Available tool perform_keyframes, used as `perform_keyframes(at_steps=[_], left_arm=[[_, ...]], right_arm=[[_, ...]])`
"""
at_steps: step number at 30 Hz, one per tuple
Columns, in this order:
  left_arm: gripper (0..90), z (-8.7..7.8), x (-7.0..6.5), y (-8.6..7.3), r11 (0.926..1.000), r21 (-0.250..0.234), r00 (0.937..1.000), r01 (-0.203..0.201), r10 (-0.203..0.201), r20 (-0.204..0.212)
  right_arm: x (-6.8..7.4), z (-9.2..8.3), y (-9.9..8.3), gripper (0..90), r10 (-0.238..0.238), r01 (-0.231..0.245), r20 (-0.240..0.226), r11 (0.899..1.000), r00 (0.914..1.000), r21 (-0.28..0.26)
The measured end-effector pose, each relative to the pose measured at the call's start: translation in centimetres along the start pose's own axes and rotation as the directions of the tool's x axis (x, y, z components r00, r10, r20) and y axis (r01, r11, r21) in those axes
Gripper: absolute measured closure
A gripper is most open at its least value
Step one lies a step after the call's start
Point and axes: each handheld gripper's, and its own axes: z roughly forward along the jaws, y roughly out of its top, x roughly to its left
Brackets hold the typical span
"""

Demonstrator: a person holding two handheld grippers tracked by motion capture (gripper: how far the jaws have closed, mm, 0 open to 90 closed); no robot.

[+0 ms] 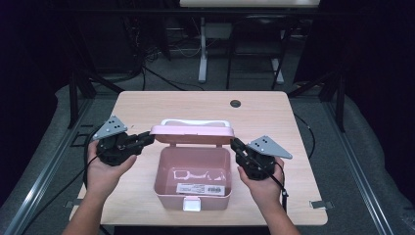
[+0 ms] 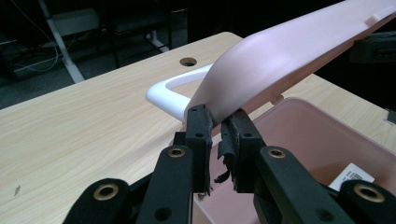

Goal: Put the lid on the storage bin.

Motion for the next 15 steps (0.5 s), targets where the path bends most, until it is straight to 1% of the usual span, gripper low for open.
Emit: perform_keyframes(at_steps=[9, 15], left_arm=[[80.7, 0.1, 0.1, 0.1, 1.0000, 0.002, 1.0000, 0.002, -0.002, 0.000], [80.6, 0.2, 0.2, 0.3, 1.0000, 0.003, 1.0000, 0.004, -0.004, -0.002]], right_arm=[[-0.2, -0.7, 0.0, 83.5, 0.002, -0.002, 0.005, 1.000, 1.0000, -0.003], [-0.6, -1.2, 0.0, 84.0, 0.006, -0.006, 0.017, 1.000, 0.9998, -0.006]])
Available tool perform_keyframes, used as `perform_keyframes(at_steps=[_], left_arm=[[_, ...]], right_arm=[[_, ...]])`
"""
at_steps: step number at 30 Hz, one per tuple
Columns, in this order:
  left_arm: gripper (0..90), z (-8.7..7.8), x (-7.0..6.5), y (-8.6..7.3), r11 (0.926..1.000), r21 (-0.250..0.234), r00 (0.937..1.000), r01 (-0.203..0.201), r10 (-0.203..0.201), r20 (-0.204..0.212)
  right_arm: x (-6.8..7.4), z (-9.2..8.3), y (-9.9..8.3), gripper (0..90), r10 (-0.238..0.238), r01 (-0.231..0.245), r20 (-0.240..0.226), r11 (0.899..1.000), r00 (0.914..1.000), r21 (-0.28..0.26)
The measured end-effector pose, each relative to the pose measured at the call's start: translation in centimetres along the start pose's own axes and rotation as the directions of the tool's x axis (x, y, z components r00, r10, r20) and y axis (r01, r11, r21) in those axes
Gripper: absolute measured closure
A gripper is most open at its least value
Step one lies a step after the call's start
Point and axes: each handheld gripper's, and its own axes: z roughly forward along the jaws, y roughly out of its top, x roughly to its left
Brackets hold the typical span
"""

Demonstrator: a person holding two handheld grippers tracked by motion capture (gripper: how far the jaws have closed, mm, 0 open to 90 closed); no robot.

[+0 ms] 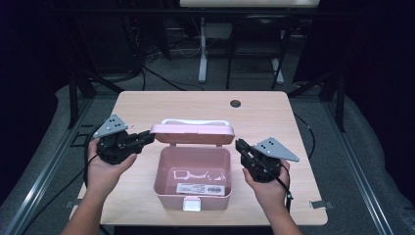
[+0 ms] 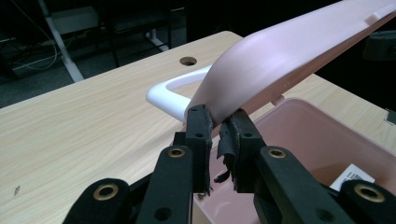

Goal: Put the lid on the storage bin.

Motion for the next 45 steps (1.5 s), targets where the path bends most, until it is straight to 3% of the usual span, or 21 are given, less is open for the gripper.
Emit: perform_keyframes(at_steps=[7, 45], left_arm=[[80.6, -0.2, -0.2, -0.1, 1.0000, 0.004, 1.0000, -0.007, 0.007, 0.000], [80.1, -1.1, -1.1, -1.6, 0.9999, -0.003, 0.9998, -0.011, 0.011, 0.017]], right_arm=[[-0.6, -0.3, 0.2, 84.2, 0.024, -0.024, 0.009, 1.000, 0.9997, -0.007], [-0.4, -0.3, 0.5, 84.1, 0.039, -0.039, -0.026, 0.999, 0.9989, -0.024]])
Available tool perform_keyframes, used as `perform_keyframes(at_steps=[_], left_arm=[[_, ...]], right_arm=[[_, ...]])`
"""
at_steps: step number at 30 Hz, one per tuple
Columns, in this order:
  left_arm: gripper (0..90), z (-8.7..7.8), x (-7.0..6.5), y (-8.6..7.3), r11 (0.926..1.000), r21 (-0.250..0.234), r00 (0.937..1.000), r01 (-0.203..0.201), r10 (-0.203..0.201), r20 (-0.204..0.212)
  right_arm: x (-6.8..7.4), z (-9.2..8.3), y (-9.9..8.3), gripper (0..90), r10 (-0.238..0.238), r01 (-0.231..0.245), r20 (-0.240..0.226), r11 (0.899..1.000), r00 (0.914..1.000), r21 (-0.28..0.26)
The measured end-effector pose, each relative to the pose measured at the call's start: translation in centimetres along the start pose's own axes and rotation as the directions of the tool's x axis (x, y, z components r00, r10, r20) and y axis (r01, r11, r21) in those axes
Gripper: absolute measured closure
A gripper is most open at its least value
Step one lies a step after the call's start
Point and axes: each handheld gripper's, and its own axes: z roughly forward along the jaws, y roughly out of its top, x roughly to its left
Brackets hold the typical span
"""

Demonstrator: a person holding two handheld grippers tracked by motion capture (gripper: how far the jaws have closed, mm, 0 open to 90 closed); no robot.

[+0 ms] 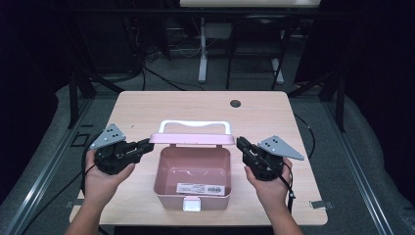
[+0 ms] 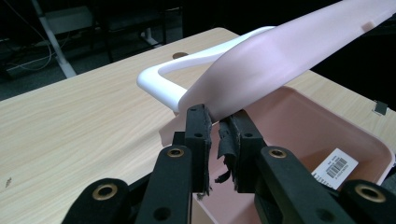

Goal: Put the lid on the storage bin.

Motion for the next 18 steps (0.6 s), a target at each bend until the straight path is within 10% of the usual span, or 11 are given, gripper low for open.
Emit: perform_keyframes(at_steps=[18], left_arm=[[80.0, -0.39, -0.34, -0.65, 1.0000, 0.005, 1.0000, -0.002, 0.002, 0.006]], right_arm=[[-0.15, 0.00, -0.05, 84.1, 0.004, -0.004, -0.003, 1.000, 1.0000, 0.002]])
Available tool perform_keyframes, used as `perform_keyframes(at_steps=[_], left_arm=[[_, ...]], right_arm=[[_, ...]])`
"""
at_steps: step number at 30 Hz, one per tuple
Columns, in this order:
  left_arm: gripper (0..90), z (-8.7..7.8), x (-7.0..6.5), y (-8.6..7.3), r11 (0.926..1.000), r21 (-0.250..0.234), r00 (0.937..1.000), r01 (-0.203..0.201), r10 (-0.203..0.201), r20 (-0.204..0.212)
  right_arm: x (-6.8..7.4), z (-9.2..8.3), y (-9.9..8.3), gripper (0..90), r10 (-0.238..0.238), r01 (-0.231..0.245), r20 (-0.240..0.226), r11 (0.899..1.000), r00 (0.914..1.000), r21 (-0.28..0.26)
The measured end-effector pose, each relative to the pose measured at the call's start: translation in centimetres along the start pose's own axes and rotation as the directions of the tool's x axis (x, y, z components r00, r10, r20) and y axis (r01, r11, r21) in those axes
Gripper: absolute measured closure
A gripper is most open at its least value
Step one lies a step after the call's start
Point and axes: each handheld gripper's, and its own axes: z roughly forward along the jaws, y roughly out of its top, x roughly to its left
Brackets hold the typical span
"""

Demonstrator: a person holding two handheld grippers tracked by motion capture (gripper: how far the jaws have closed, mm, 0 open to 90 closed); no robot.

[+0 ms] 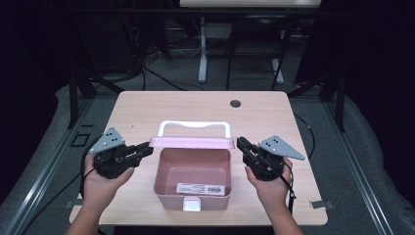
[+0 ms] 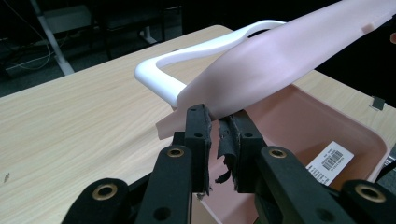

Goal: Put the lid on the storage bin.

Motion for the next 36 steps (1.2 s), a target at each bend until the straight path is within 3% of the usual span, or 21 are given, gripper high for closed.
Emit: perform_keyframes(at_steps=[36], left_arm=[[79.8, -0.8, -0.9, -1.7, 1.0000, 0.002, 0.9999, -0.007, 0.007, 0.010]], right_arm=[[-0.9, -0.1, 0.0, 83.6, 0.013, -0.013, 0.023, 1.000, 0.9996, -0.005]])
